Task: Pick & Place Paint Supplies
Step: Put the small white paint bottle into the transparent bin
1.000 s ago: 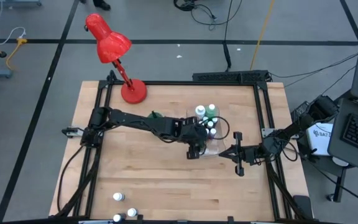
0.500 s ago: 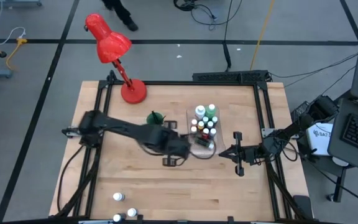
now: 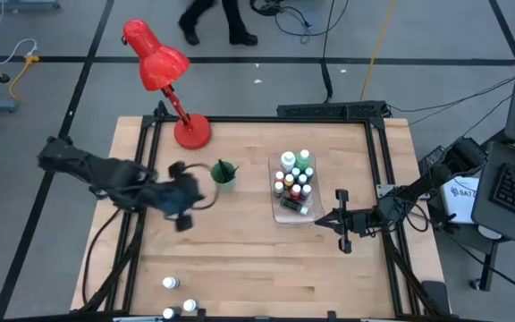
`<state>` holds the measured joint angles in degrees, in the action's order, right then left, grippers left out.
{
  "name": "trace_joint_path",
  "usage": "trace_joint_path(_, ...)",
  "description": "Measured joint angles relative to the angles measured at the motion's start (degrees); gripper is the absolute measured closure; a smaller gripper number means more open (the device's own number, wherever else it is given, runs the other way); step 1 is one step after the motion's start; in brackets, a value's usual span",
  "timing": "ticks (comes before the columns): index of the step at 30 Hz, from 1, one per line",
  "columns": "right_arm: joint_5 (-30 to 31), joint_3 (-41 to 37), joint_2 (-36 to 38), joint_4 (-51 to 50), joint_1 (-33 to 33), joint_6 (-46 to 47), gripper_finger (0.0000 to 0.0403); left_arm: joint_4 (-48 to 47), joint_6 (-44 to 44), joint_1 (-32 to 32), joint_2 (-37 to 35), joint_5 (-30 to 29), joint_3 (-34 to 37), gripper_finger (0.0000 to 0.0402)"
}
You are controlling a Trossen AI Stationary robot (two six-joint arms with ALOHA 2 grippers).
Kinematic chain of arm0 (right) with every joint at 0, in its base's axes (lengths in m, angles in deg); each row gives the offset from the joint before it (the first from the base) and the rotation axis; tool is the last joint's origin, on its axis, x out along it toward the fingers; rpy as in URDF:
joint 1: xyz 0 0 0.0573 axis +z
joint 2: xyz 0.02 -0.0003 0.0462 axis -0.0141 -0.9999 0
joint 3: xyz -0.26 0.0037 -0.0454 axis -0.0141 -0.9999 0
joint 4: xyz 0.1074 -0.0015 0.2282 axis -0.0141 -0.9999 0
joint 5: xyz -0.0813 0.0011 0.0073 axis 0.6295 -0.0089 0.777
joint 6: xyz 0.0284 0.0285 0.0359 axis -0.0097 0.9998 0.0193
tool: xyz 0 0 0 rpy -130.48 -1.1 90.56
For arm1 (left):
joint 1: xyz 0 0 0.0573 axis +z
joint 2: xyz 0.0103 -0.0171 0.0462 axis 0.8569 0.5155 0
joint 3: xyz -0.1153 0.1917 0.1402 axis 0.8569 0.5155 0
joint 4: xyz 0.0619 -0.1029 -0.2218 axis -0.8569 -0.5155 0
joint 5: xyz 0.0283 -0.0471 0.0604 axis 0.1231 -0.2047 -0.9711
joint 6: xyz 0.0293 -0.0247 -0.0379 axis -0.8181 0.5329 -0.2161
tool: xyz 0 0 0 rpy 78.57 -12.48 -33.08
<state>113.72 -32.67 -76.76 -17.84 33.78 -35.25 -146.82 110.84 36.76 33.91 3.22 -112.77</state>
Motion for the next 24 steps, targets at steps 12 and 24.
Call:
trace_joint_path(12,0.0,0.0,0.0,0.0,0.0,1.7,0.0399,10.2,19.3,-22.5,-12.3,2.3,20.7,0.0397)
trace_joint_path(24,0.0,0.0,0.0,0.0,0.0,4.3,0.0399,-10.9,41.5,-39.3,4.6,-2.4,4.6,0.0400)
